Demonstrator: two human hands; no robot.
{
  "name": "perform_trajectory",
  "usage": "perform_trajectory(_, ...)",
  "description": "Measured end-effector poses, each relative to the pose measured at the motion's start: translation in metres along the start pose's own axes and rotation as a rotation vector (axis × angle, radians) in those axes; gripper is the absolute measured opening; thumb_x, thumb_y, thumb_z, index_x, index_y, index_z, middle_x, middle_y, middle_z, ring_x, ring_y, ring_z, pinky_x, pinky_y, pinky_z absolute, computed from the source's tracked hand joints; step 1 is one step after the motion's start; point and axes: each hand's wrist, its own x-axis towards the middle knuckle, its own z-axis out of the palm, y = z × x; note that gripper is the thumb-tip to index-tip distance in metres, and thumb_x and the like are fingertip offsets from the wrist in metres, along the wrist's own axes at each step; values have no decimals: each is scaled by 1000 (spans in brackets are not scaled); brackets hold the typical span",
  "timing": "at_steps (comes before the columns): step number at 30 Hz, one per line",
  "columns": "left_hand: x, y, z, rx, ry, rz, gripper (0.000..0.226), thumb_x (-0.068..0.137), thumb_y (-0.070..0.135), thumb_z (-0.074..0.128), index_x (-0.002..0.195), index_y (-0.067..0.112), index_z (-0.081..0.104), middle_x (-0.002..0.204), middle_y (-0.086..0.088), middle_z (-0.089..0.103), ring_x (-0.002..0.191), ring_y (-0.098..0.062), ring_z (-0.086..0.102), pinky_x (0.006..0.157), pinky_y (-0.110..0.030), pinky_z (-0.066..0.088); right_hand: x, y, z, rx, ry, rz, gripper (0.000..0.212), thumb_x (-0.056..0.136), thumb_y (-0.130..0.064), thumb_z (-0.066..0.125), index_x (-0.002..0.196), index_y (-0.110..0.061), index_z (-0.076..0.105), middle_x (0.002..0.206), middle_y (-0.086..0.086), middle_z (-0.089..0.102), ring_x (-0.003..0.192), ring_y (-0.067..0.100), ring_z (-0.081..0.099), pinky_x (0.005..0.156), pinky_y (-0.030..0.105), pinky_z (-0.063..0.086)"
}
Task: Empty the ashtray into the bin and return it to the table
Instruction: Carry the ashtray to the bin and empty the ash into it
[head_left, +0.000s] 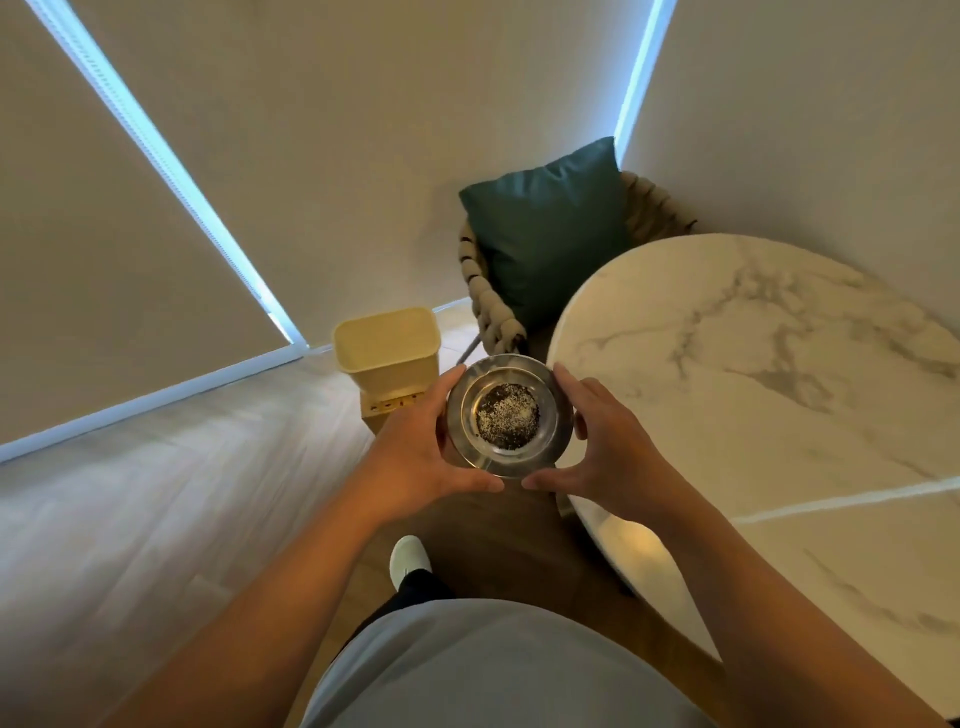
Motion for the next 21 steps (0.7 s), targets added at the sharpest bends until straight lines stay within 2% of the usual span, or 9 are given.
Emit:
perform_trajectory(3,-4,-21,-26,-26,46,-26,112,50,49,93,143,42,31,122,21,57,105,-1,57,87,-23,48,32,-20,16,28,-46,-43,117,59,-40,90,151,-15,23,115,-9,45,93,-6,43,83,8,37)
perform_trajectory(5,-2,-34,-46,-35,69,-47,110,51,50,92,142,45,30,119,22,58,97,2,57,81,-17,47,53,-38,22,50,-77,-78,114,60,-40,90,150,-15,25,118,-5,47,101,1,43,93,21,43)
perform_trajectory(7,9,-74,-104,-32,126,-101,113,52,53,91,146,40,28,116,21,59,90,4,58,79,-15,46,113,-73,52,77,-111,-83,113,60,-41,89,150,-16,25,120,-5,47,108,7,45,99,32,45)
perform_trajectory(8,10,-76,-105,-11,124,-102,116,52,54,91,148,38,27,114,22,59,88,5,58,79,-14,47,114,-80,51,79,-120,-86,114,60,-41,89,151,-15,24,124,-2,48,114,11,46,102,35,45)
perform_trajectory(10,18,-99,-133,-7,122,-123,118,51,56,90,149,37,26,113,24,57,88,5,58,81,-15,49,146,-93,69,93,-141,-71,117,62,-39,89,152,-12,19,134,4,47,124,17,45,106,37,43)
perform_trajectory(14,21,-105,-133,7,114,-100,117,52,56,89,149,37,26,118,18,60,93,-4,61,84,-18,52,150,-88,77,83,-123,-92,115,64,-40,87,152,-11,20,136,6,47,125,17,46,105,29,42)
perform_trajectory(17,29,-115,-147,-19,112,-96,117,49,61,87,146,42,27,105,30,58,90,10,58,73,-6,46,165,-90,84,73,-119,-102,118,62,-46,86,152,-12,19,132,3,48,112,6,44,96,23,45)
perform_trajectory(19,37,-125,-162,-30,110,-102,116,48,62,87,146,44,27,103,32,58,90,12,58,71,-4,45,181,-97,92,65,-133,-104,120,60,-51,85,152,-12,19,125,-3,47,99,-6,38,86,10,39)
perform_trajectory(21,41,-134,-172,-42,105,-96,115,48,61,88,144,46,28,100,35,59,91,14,57,70,-3,45,193,-102,98,67,-143,-115,122,59,-58,81,152,-11,19,114,-12,42,94,-14,39,76,5,35)
